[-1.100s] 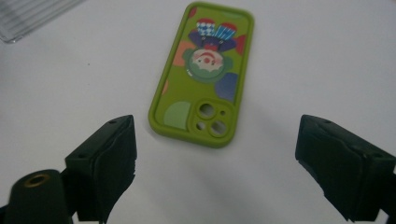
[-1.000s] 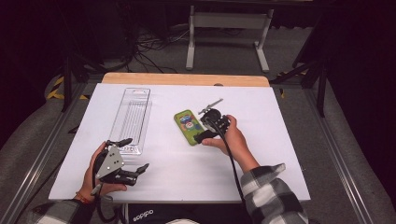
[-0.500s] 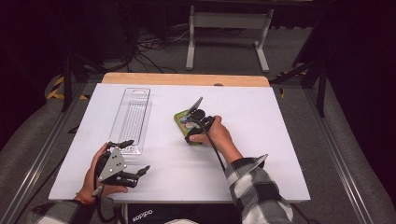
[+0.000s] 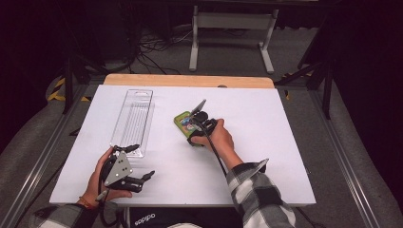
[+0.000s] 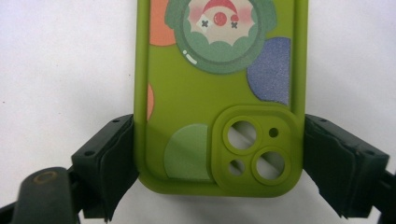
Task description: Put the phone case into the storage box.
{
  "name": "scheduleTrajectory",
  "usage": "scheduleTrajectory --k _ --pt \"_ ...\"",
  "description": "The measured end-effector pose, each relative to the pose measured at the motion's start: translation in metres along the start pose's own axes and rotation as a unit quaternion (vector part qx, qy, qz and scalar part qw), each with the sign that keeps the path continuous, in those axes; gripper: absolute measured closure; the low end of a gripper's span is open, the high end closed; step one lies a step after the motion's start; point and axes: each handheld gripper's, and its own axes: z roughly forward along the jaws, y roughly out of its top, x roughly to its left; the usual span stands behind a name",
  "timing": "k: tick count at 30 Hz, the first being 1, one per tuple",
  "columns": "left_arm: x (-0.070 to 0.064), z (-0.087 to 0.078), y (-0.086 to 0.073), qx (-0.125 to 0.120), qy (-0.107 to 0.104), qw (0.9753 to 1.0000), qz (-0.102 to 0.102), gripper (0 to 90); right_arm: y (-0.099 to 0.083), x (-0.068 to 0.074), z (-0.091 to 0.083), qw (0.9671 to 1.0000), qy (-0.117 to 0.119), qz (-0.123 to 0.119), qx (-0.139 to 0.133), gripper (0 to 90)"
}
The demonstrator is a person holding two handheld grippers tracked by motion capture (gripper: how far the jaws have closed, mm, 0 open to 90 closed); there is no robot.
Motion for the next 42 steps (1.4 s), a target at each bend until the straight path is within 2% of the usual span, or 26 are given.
scheduleTrajectory --k 4,9,11,12,13,14,16,17,18,19,20,21,22,24,25,28,29,30,31,33,34,36,37,39,41,42 --pt "-0.002 0.002 0.002 0.005 0.005 0.9999 0.01 6.2 -0.004 0.0 -0.001 0.9999 -0.001 -0.002 -0.013 16.9" --pt "-0.007 0.008 0.009 0.015 0.02 0.9982 0.055 7.3 -0.011 -0.003 -0.005 0.9991 0.012 0.007 -0.039 17.1" --pt "-0.01 0.011 0.012 0.019 0.028 0.9965 0.077 8.2 -0.014 -0.004 -0.009 0.9984 0.028 0.006 -0.048 17.1" --pt "-0.01 0.011 0.012 0.019 0.028 0.9965 0.077 8.6 -0.016 -0.003 -0.011 0.9981 0.033 0.004 -0.053 17.1" --pt "-0.011 0.012 0.014 0.024 0.034 0.9952 0.089 9.1 -0.018 -0.003 -0.014 0.9978 0.035 0.002 -0.057 17.1" --pt "-0.014 0.015 0.017 0.035 0.046 0.9918 0.114 9.5 -0.02 -0.002 -0.017 0.9971 0.044 0.001 -0.062 17.1" --pt "-0.019 0.018 0.02 0.044 0.06 0.9863 0.147 9.8 -0.025 0.001 -0.025 0.9961 0.055 -0.005 -0.069 17.1" --pt "-0.019 0.018 0.02 0.044 0.06 0.9863 0.147 9.8 -0.025 0.001 -0.025 0.9961 0.055 -0.005 -0.069 17.1" --pt "-0.025 0.022 0.024 0.054 0.076 0.9793 0.18 9.9 -0.031 0.004 -0.033 0.9944 0.07 -0.018 -0.077 17.1" --pt "-0.029 0.024 0.025 0.06 0.085 0.9749 0.197 10.0 -0.034 0.006 -0.038 0.9937 0.075 -0.026 -0.079 17.0" --pt "-0.032 0.027 0.027 0.057 0.092 0.9716 0.211 10.2 -0.037 0.009 -0.042 0.9932 0.077 -0.032 -0.082 17.0" --pt "-0.032 0.027 0.027 0.057 0.092 0.9716 0.211 11.5 -0.04 0.011 -0.046 0.9925 0.08 -0.038 -0.085 17.0" --pt "-0.038 0.031 0.031 0.062 0.098 0.9641 0.239 12.0 -0.043 0.014 -0.05 0.9919 0.082 -0.044 -0.086 17.0" --pt "-0.041 0.035 0.035 0.063 0.103 0.9593 0.255 12.7 -0.049 0.018 -0.057 0.9906 0.086 -0.054 -0.092 17.0" --pt "-0.041 0.035 0.035 0.063 0.103 0.9593 0.255 13.5 -0.049 0.018 -0.057 0.9906 0.086 -0.054 -0.092 17.0" --pt "-0.051 0.044 0.041 0.062 0.117 0.9485 0.288 14.3 -0.058 0.026 -0.07 0.988 0.094 -0.068 -0.103 17.0" --pt "-0.053 0.047 0.042 0.055 0.117 0.9467 0.295 14.7 -0.06 0.029 -0.073 0.9871 0.096 -0.073 -0.106 17.0" --pt "-0.053 0.047 0.042 0.055 0.117 0.9467 0.295 15.3 -0.061 0.031 -0.075 0.9866 0.097 -0.075 -0.107 17.0" --pt "-0.056 0.049 0.043 0.057 0.123 0.9421 0.307 15.3 -0.061 0.031 -0.075 0.9866 0.097 -0.075 -0.107 17.0" --pt "-0.063 0.055 0.047 0.051 0.139 0.9295 0.338 19.5 -0.064 0.036 -0.082 0.9841 0.104 -0.085 -0.116 17.0" --pt "-0.063 0.055 0.047 0.051 0.139 0.9295 0.338 20.0 -0.064 0.036 -0.082 0.9841 0.104 -0.085 -0.116 17.0" --pt "-0.065 0.058 0.048 0.048 0.142 0.926 0.347 21.6 -0.065 0.04 -0.083 0.983 0.109 -0.091 -0.117 16.9" --pt "-0.067 0.059 0.049 0.045 0.149 0.9222 0.354 24.4 -0.066 0.042 -0.084 0.9824 0.113 -0.094 -0.116 16.9" --pt "-0.07 0.061 0.05 0.049 0.159 0.9127 0.373 30.6 -0.066 0.046 -0.085 0.9813 0.117 -0.1 -0.115 16.9" --pt "-0.072 0.063 0.051 0.052 0.166 0.9069 0.384 35.4 -0.066 0.049 -0.085 0.9805 0.12 -0.104 -0.116 16.9" --pt "-0.074 0.064 0.051 0.055 0.171 0.9014 0.394 37.3 -0.066 0.05 -0.085 0.9803 0.12 -0.105 -0.116 16.8"
